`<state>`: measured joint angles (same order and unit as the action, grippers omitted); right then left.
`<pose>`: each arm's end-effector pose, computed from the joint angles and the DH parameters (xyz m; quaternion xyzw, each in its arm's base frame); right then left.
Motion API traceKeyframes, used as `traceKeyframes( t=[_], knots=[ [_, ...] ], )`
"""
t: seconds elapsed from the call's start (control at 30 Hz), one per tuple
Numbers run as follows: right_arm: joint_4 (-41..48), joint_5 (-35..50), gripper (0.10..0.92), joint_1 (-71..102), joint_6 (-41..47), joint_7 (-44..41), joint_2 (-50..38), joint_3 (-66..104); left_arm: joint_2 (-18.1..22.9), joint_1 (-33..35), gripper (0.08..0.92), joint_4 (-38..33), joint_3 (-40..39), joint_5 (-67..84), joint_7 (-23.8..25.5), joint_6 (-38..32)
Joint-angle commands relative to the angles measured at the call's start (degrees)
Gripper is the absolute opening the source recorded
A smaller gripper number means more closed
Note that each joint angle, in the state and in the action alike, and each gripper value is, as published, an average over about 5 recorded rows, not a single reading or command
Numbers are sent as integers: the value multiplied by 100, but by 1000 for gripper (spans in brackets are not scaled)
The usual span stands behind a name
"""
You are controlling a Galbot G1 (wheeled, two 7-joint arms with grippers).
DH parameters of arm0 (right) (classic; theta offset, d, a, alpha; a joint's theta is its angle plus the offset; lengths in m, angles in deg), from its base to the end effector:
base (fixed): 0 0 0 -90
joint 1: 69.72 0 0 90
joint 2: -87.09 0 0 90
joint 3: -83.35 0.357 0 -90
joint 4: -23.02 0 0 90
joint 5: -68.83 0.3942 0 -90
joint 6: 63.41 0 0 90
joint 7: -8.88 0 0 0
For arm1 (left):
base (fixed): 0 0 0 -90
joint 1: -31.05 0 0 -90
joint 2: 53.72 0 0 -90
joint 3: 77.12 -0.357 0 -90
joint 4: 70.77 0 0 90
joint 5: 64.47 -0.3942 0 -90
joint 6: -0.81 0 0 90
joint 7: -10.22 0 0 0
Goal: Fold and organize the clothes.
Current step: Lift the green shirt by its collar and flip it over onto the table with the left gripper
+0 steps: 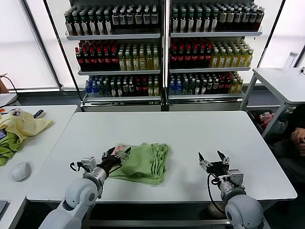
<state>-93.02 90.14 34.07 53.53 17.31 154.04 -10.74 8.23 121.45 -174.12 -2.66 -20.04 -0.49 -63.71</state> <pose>0.3004 -0.0488 -0.2582 0.0432 -0.9867 0.0315 0.1538 0.3675 0.0344 -0.2856 -0.1164 -0.9653 0.0942 0.2142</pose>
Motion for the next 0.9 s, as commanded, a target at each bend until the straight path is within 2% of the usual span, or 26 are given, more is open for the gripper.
traceKeyframes(
  t=[0.03,0.53,0.63,0.9],
  knots=[
    [-30,-15,823,46,-10,1,2,54,26,-130,823,874,172,382,-30,24],
    [-115,-13,823,107,-19,4,-8,137,175,75,811,589,365,2064,58,595],
    [-132,-6,823,116,-23,9,-19,155,216,136,749,492,400,2205,127,578],
    [-150,1,823,137,-32,19,-33,178,370,152,517,445,605,2588,214,459]
  ],
)
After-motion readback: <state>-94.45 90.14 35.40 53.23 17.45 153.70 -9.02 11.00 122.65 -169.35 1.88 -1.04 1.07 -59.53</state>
